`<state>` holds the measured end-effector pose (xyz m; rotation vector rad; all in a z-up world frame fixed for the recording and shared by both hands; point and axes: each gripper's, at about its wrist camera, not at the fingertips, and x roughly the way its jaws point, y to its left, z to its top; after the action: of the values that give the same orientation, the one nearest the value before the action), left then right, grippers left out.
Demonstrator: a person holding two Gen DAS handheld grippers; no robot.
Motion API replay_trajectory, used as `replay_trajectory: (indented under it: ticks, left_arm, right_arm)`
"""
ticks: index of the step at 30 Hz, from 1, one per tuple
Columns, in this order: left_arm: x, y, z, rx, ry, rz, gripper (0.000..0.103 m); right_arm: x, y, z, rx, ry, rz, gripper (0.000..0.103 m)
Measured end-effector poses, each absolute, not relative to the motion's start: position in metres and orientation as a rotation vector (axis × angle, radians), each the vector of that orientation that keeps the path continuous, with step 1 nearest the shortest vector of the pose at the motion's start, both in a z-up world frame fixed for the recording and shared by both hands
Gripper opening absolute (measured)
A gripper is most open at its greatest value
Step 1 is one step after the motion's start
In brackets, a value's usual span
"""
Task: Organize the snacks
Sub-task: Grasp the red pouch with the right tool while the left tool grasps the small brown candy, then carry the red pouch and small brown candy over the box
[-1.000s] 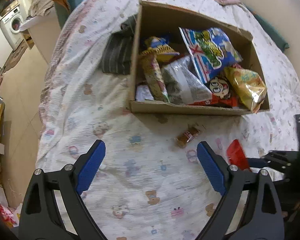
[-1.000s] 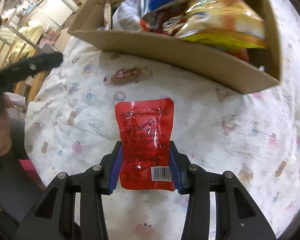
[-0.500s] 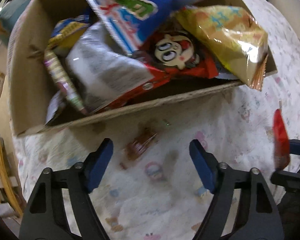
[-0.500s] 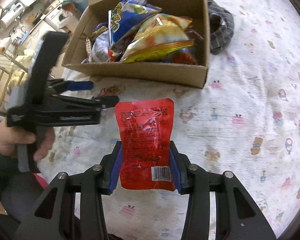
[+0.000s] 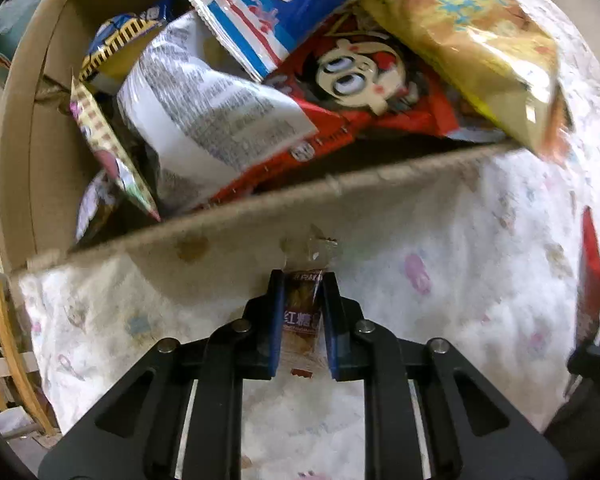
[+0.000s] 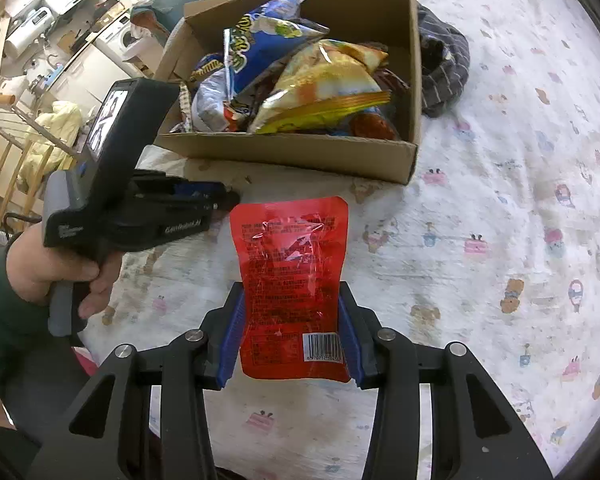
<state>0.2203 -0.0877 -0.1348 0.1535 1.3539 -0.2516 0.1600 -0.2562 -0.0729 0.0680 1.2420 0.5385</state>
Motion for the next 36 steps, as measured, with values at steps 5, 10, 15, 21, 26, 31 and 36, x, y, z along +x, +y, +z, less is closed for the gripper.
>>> replay_trajectory:
  ticks: [5, 10, 15, 21, 26, 31, 36]
  left_arm:
    - [0.194, -0.093, -0.125, 0.172, 1.330, -0.285, 0.014]
    - [0.172, -0.084, -0.108, 0.139, 1.315, -0.285, 0.014]
    - [0.154, -0.070, -0.080, 0.096, 1.254, -0.255, 0.014]
    - [0.150, -0.040, -0.045, -0.033, 1.181, -0.214, 0.014]
    - [0.160, -0.013, -0.008, -0.153, 1.100, -0.175, 0.014]
    - [0.176, 0.003, 0.015, -0.183, 1.033, -0.127, 0.014]
    - [0.198, 0.014, 0.027, -0.183, 1.006, -0.102, 0.015]
  right_arm:
    - [0.159, -0.255, -0.073, 0.070, 1.238, 0.539, 0.045]
    - [0.160, -0.251, -0.072, 0.070, 1.237, 0.547, 0.045]
    - [0.156, -0.252, -0.066, 0.084, 1.209, 0.565, 0.045]
    - [0.149, -0.254, -0.044, 0.126, 1.139, 0.605, 0.045]
    - [0.146, -0.263, -0.018, 0.231, 1.030, 0.666, 0.045]
    - [0.158, -0.263, 0.000, 0.271, 0.949, 0.655, 0.045]
    - [0.183, -0.261, 0.013, 0.300, 0.905, 0.604, 0.045]
